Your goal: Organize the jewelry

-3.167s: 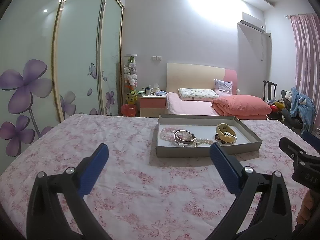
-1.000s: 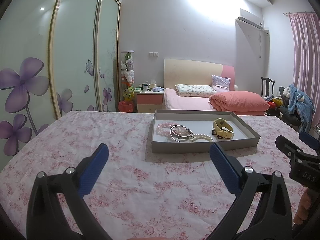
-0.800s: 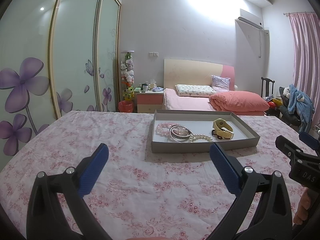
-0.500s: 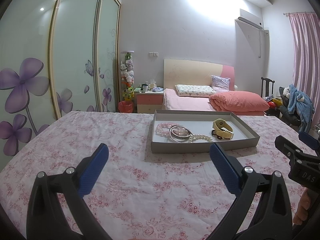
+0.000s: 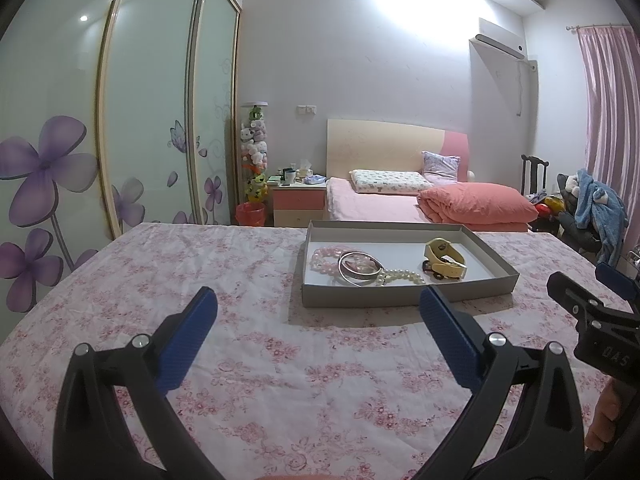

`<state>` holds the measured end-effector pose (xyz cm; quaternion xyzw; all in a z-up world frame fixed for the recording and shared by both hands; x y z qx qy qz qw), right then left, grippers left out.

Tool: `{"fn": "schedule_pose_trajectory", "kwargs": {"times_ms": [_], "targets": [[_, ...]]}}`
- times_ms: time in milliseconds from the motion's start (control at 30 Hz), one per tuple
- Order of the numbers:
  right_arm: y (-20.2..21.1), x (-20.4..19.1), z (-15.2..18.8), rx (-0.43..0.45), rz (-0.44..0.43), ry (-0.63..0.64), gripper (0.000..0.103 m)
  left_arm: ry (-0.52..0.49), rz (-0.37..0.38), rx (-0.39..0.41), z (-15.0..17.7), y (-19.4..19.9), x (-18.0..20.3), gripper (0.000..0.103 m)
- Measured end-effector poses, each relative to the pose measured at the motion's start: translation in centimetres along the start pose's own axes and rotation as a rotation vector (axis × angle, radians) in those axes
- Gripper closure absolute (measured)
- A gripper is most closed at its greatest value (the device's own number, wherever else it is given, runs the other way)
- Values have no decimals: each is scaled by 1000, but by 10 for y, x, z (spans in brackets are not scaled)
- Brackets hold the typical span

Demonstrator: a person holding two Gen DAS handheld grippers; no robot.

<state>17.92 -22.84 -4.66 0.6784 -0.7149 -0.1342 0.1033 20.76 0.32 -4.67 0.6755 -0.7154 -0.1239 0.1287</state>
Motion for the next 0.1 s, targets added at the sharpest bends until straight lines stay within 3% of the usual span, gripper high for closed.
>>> {"fn": "schedule_pose_trajectory", "kwargs": {"times_ms": [100], "targets": [[0,0,0,0,0,0,2,1,2,-2,0,0,0,4]]}}
Point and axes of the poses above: each gripper's, at about its wrist camera, not at the fingertips, and y roughly against the way its jaws point, x to its right, z to its underside, the point moved 10 cm from there along -y, roughly the way its jaws point, and after that the axes turned 1 degree about x, right-handed, at the moved point
